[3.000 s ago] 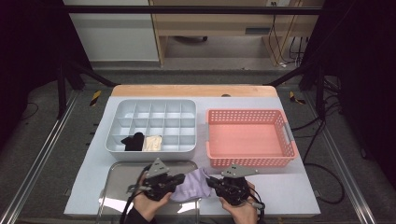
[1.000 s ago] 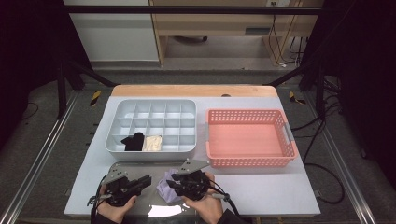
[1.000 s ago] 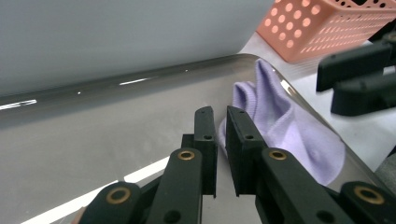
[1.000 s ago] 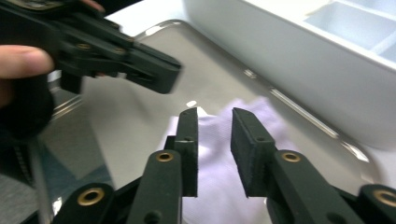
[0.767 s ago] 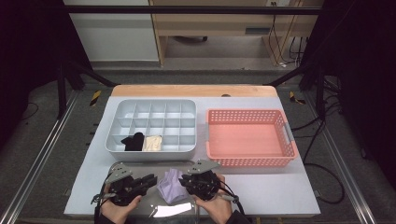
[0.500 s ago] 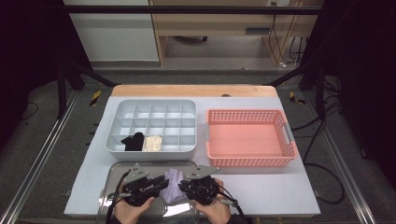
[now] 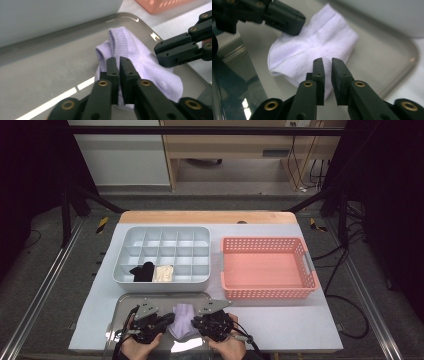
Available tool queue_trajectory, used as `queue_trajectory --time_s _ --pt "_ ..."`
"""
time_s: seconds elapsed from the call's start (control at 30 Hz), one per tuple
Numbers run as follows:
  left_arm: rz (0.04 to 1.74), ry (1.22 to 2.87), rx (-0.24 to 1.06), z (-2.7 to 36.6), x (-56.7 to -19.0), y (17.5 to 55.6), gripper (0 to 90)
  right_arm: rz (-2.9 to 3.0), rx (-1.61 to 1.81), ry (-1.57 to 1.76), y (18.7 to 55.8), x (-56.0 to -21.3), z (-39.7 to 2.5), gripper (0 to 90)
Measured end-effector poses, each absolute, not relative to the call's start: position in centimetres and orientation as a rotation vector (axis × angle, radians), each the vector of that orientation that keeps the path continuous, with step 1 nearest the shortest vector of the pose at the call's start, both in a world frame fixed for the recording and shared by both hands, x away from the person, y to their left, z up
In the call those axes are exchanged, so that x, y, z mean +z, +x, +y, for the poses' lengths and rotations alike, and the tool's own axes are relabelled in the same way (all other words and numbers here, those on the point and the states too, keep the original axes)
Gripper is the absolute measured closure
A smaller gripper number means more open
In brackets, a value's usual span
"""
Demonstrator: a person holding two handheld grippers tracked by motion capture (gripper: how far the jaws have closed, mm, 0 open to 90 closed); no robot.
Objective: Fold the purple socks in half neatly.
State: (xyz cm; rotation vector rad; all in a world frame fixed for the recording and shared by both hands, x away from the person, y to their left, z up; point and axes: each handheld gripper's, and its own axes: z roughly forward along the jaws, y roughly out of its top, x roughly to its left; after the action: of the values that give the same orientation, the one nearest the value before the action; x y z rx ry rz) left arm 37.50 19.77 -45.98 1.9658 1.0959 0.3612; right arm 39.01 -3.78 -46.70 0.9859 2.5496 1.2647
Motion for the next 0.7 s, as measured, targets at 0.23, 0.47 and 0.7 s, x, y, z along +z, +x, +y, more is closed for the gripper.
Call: queue_trajectory --time_s 0.23,0.47,0.7 --pt "1.147 1.973 0.347 20.5 -46.7 37.5 55.5 2.477 1.323 1.067 39.3 -46.5 -3.9 62.8" --pt "1.149 2.000 0.322 20.5 -47.6 37.1 55.5 2.521 1.258 1.077 39.3 -47.8 -3.2 59.6" --pt "1.127 2.010 0.350 19.8 -47.8 37.2 60.3 2.555 1.273 1.082 39.1 -47.9 -3.0 81.7"
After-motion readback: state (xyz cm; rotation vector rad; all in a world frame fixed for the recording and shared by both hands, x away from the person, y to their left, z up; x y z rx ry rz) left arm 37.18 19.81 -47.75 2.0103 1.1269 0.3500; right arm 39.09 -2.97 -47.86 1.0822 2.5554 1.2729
